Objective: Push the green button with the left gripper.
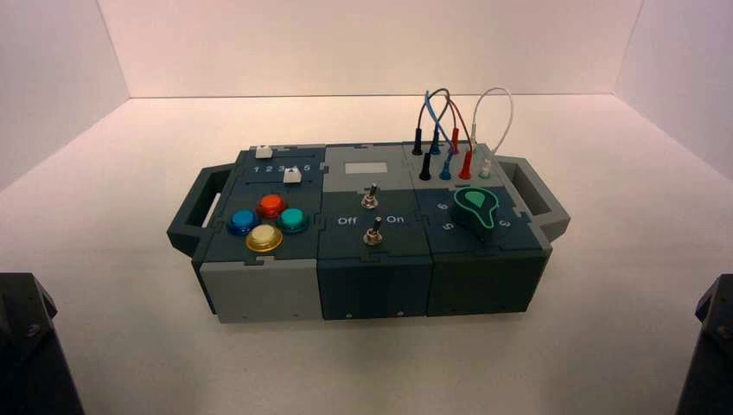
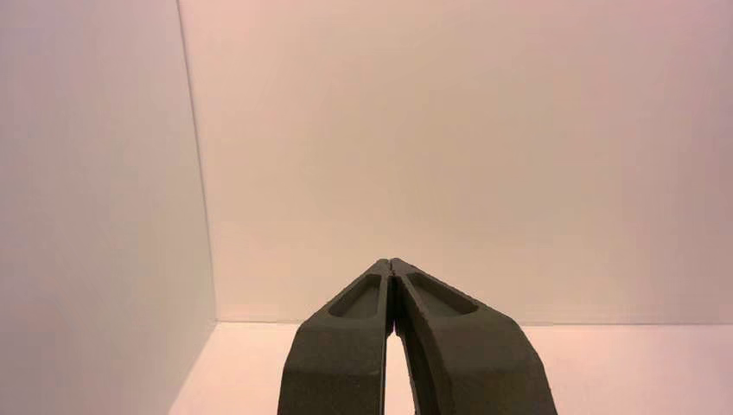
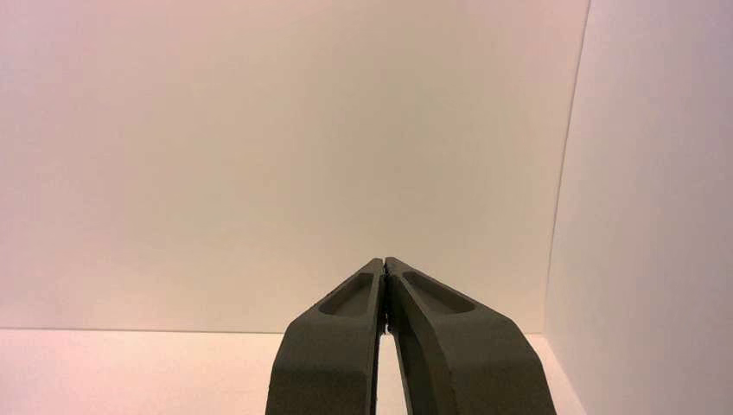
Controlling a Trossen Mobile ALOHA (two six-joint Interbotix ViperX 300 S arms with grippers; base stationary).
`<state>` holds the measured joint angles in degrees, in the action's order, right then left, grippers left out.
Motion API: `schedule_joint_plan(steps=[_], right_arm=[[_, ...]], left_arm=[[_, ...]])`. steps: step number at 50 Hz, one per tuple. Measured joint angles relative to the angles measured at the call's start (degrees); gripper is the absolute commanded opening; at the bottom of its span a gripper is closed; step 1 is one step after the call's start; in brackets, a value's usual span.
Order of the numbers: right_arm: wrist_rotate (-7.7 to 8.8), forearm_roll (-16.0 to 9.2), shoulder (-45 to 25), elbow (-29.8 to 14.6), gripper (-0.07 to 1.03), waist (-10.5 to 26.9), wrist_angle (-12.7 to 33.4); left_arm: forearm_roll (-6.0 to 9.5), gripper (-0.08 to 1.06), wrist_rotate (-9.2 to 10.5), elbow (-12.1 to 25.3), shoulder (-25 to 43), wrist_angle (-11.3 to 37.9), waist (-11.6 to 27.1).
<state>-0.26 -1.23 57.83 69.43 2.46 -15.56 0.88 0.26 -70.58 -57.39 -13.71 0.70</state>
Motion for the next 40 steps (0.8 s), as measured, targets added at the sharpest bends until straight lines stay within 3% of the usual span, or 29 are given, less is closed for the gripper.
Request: schedule_joint_plan(steps=[9,15,24,33,36,40], right_arm=[[0.0,-0.18,-0.7,-0.09,-0.02,4.22,3.08],[-0.09,-0.62,-1.49,-1.14,-0.02,9.05,7.38],[-0.09,-2.29,-3.69,-3.78,-0.02,17.31,14.06],[-0.09,-5.36,-7.12,-4.39,-0.02,21.45,17.05],[-0.09,-5.8,-8.17,-4.39,-0.02,22.59,17.67],[-0.09,-6.24,-9.84,-4.39,-0.02,24.35,18.46]], left_arm=[[0.09,-0.04,0.09,1.76,1.05,5.01,2.99],[0.53,-0.03,0.35,3.87,2.99,10.28,6.94],[0.79,-0.03,0.53,7.73,7.03,21.09,12.74],[1.76,-0.03,0.88,11.07,10.37,31.64,17.75],[2.29,-0.03,1.41,11.43,11.25,33.22,19.42],[3.43,-0.03,3.52,11.78,13.01,35.51,23.38]])
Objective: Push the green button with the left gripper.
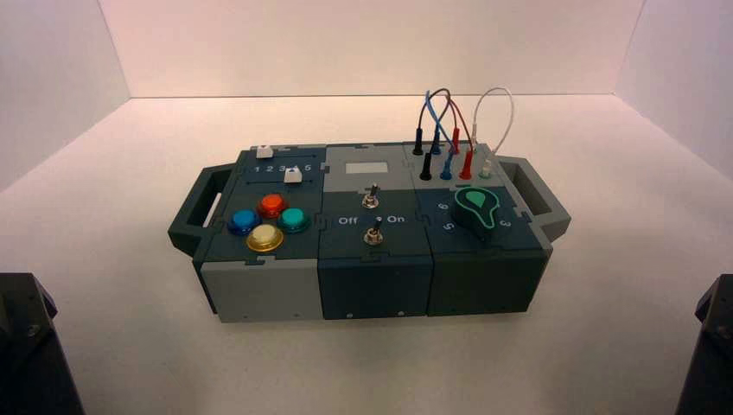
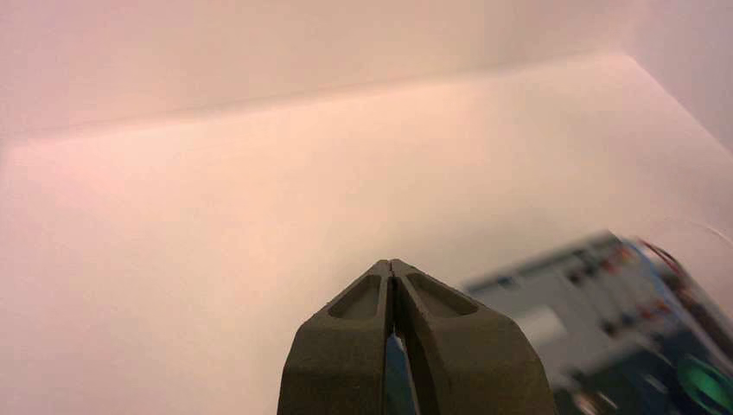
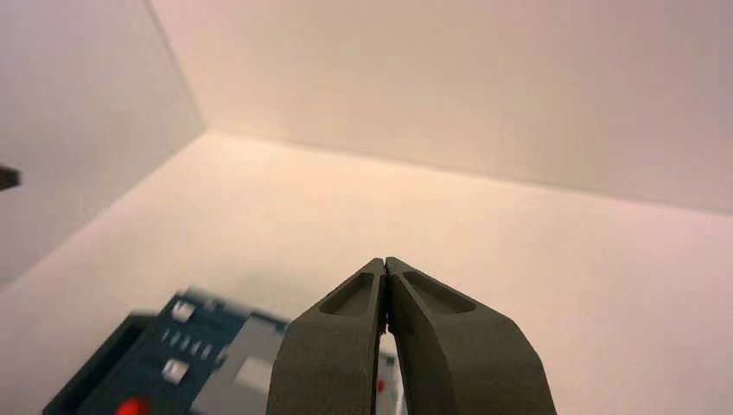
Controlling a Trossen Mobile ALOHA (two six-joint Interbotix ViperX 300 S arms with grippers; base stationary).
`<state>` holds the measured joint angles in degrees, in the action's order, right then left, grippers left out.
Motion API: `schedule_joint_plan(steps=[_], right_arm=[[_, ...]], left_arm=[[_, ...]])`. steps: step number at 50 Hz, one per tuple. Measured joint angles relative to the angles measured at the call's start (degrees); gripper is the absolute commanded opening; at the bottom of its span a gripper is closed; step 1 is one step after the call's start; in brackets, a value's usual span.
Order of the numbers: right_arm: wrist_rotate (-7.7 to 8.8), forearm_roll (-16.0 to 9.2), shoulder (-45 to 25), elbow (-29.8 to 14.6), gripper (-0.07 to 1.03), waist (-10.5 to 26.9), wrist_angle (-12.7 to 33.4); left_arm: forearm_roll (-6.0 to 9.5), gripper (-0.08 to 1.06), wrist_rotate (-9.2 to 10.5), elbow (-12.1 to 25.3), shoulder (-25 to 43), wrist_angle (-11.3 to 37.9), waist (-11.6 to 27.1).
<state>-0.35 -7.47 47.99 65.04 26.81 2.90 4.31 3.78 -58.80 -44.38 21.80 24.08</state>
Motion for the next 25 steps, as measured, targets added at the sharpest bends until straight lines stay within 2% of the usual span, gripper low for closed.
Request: schedule_joint_plan(steps=[5,13,17,25], right_arm=[[0.0,-0.09,-1.67,-0.18,-0.02,1.67,0.88],[0.0,-0.44,-4.57,-0.62,-0.02,4.39,1.93],[0.0,-0.79,-5.89,-0.7,-0.02,6.33,2.11],[0.0,-1.49,-7.73,-0.7,-0.02,8.0,2.2]], left_arm=[[0.35,-0.03,1.93,0.09,2.37,1.23,4.66],[0.53,-0.03,3.69,0.35,6.24,1.67,10.72],[0.62,-0.03,4.31,0.88,7.91,2.37,12.66],[0.79,-0.03,5.19,2.72,9.49,6.94,13.45]])
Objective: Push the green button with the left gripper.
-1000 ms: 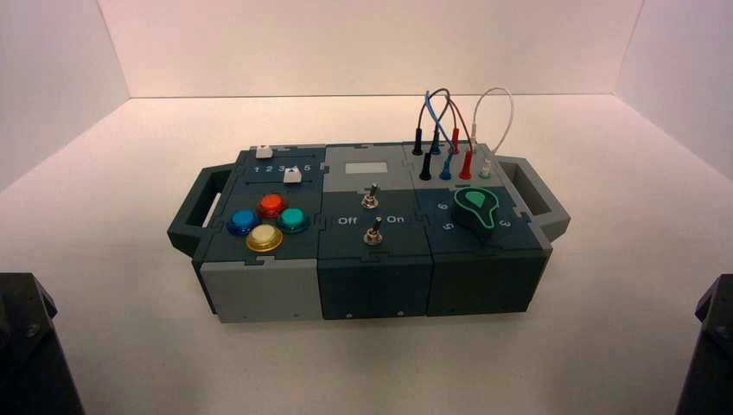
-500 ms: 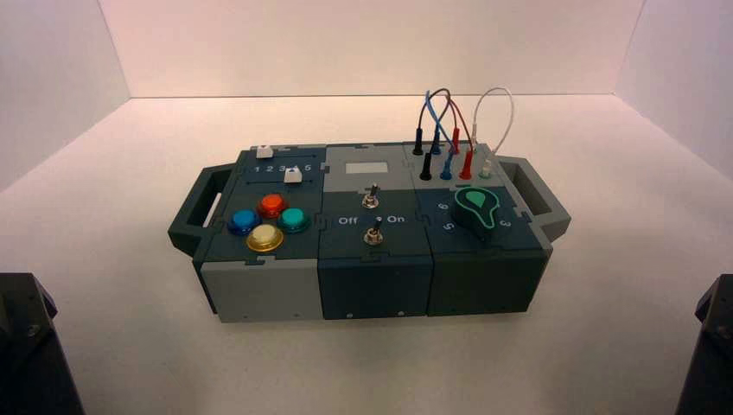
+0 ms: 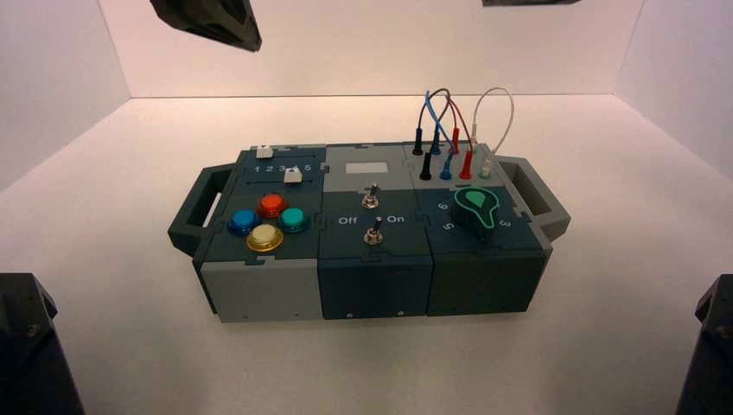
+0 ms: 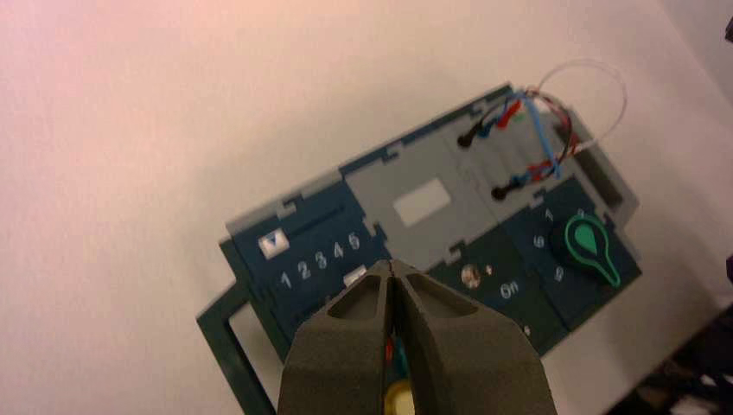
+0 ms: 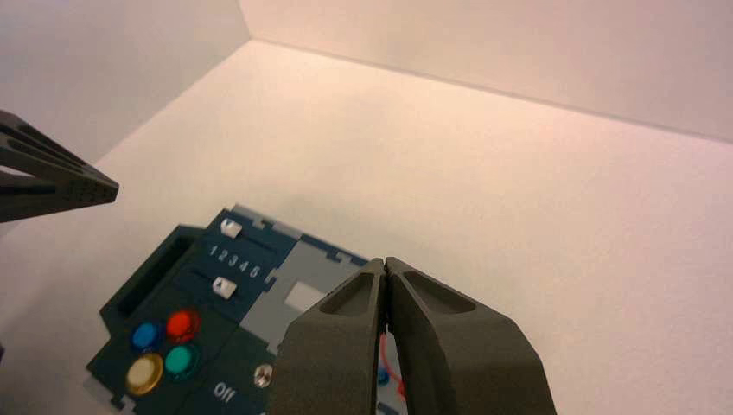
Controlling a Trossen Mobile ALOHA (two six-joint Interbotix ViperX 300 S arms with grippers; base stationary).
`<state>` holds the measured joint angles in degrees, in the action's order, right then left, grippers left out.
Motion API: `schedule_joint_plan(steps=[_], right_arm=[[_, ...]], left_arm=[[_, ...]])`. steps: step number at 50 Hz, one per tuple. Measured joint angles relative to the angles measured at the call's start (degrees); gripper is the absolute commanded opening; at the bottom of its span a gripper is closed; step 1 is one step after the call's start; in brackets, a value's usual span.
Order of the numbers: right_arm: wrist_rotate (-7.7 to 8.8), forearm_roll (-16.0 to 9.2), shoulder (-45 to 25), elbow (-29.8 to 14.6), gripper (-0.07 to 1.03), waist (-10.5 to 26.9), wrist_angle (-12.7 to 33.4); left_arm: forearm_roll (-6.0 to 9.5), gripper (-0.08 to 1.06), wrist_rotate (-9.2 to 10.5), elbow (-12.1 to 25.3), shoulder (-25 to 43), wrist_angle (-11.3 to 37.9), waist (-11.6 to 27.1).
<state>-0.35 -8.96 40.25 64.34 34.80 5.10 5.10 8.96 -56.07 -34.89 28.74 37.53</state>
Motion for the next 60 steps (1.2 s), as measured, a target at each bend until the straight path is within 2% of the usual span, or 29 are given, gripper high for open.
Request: schedule_joint_plan(steps=[5,20,29,44,60], right_arm=[[0.0,-0.97,-0.7,-0.18,-0.02,1.41,0.0],[0.0,-1.58,-7.38,-3.96,-0.02,7.82,0.09],[0.0,-1.58,-11.78,-6.33,-0.02,9.23,0.09],[0.0,-1.49,-15.56,-8.26,-0.02,9.84,0.09],[0.0,-1.41,-15.73,-8.35,-0.02,9.93,0.09]], left_arm=[[0.0,-0.03,0.26,0.7,0.09,2.81,0.09],[0.0,-0.03,0.26,1.05,-1.58,5.1,0.09],[-0.18,-0.03,0.26,1.05,-2.02,5.63,0.09],[0.53,-0.03,0.26,1.05,5.71,4.57,0.88],[2.11,-0.03,0.26,1.23,13.54,2.9,6.06]])
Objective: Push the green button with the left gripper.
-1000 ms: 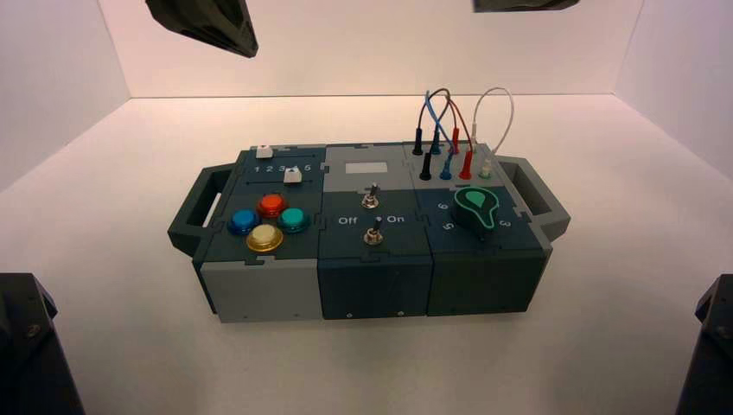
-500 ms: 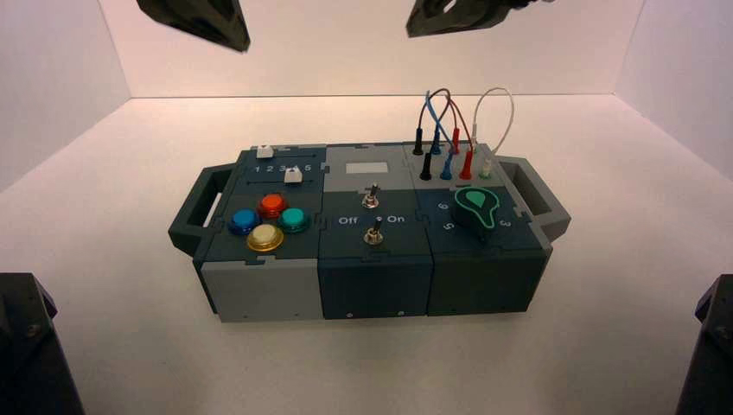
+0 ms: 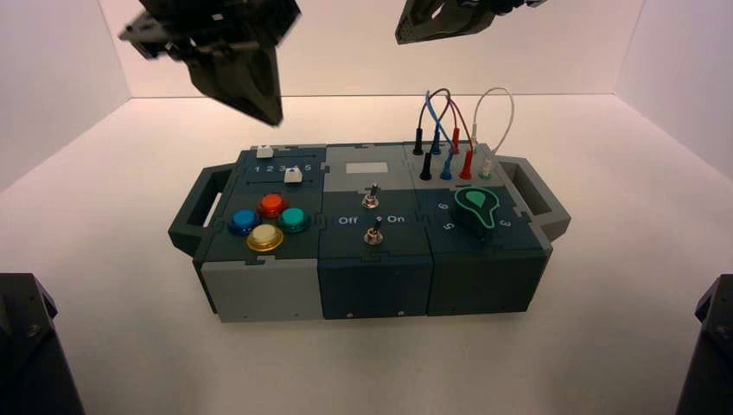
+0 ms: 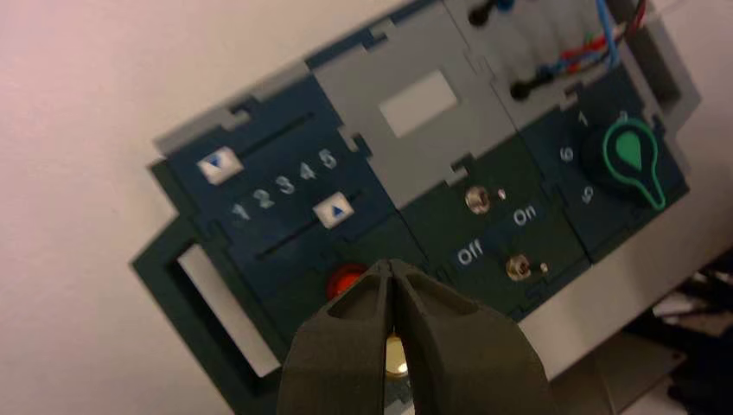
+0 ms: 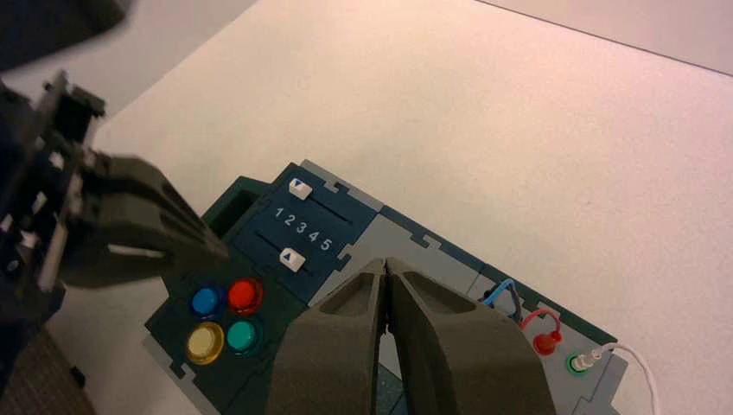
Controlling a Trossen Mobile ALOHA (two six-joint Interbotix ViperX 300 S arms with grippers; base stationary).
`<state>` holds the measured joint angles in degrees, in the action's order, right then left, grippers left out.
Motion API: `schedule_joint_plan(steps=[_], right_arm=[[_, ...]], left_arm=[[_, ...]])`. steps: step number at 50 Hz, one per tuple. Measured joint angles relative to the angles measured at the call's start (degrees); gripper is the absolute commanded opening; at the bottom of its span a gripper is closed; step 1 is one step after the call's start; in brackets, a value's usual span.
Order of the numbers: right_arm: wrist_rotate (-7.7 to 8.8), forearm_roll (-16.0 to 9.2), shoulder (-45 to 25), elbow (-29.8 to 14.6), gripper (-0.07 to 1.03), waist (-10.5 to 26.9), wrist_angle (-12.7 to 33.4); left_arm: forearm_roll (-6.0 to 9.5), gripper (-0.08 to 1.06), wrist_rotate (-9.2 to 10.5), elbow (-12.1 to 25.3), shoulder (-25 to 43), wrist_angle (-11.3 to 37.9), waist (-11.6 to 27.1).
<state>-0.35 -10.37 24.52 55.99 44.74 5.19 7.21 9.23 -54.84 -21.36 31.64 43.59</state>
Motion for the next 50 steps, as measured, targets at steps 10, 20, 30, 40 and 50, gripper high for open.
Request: schedule_joint_plan(steps=[10,20,30,40,50], right_arm=[[0.09,0.09,0.0,0.09,-0.02,0.0,0.0],[0.09,0.09,0.0,0.0,-0.02,0.0,0.0],[0.09,0.09,0.0,0.0,-0.02,0.0,0.0],[0.09,0.09,0.09,0.0,-0.02,0.0,0.0],[0.09,0.09,0.09,0.0,-0.02,0.0,-0.09]], left_arm=[[1.32,-0.03,0.09,0.09,3.87,-0.09,3.16],[1.58,-0.03,0.0,0.09,7.47,-0.09,4.31],[1.76,-0.03,0.09,0.09,8.7,0.62,4.92],[1.76,-0.03,0.09,0.09,9.49,1.32,5.27],[1.76,-0.03,0.0,0.18,12.39,1.49,5.45]])
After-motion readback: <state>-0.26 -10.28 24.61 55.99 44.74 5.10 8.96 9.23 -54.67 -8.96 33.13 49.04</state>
